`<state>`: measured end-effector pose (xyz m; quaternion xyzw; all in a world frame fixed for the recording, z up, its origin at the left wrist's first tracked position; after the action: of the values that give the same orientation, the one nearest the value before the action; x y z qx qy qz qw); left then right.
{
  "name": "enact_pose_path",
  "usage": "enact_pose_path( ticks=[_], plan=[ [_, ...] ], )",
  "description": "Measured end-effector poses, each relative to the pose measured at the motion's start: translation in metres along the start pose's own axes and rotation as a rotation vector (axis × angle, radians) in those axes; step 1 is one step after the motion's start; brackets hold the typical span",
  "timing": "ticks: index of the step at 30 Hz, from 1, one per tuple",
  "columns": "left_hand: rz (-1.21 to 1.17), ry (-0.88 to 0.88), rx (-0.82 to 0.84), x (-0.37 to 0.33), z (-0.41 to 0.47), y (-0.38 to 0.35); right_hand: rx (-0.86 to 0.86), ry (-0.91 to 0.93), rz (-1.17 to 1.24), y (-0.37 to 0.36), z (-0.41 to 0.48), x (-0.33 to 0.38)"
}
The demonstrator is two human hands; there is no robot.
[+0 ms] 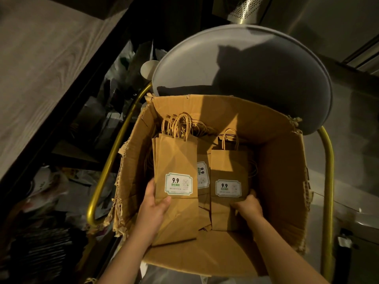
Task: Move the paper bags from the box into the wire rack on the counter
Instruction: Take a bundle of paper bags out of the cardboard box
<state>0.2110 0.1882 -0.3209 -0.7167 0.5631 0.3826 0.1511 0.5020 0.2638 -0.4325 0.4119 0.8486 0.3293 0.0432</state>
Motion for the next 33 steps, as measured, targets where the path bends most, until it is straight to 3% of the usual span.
enact_pose_path(
  ticks=[3, 9, 14, 17, 22, 33],
  plan=[
    [-0.001, 0.001, -0.002, -0.002, 0.0, 0.0, -0.074, 0.002, 0.027, 0.004, -0.004, 0.003],
    [0.011, 0.012, -0.001, -0.001, 0.001, -0.001, -0.088, 0.028, 0.369, 0.018, -0.03, 0.027],
    [0.006, 0.023, -0.006, 0.0, 0.002, 0.0, -0.285, 0.251, 0.299, 0.042, -0.072, 0.054],
    [-0.014, 0.034, -0.009, 0.001, 0.002, -0.001, -0.309, 0.315, 0.467, 0.051, -0.091, 0.06],
    [-0.027, 0.032, -0.003, 0.0, 0.001, -0.001, -0.153, 0.249, 0.83, 0.044, -0.096, 0.071],
    [-0.033, 0.032, 0.015, 0.001, 0.003, -0.001, 0.106, 0.195, 0.731, -0.012, -0.1, 0.078]
  ],
)
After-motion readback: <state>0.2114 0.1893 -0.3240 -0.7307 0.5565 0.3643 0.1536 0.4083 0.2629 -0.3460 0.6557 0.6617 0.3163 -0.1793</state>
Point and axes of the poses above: each hand's wrist, its own z-axis towards the middle knuckle, its own y-axis out of the back of the hand, x = y × z, the point moved 6 cm from there along z, towards the middle knuckle, and after that the axes turned 2 degrees about -x, right-handed, at the moved point
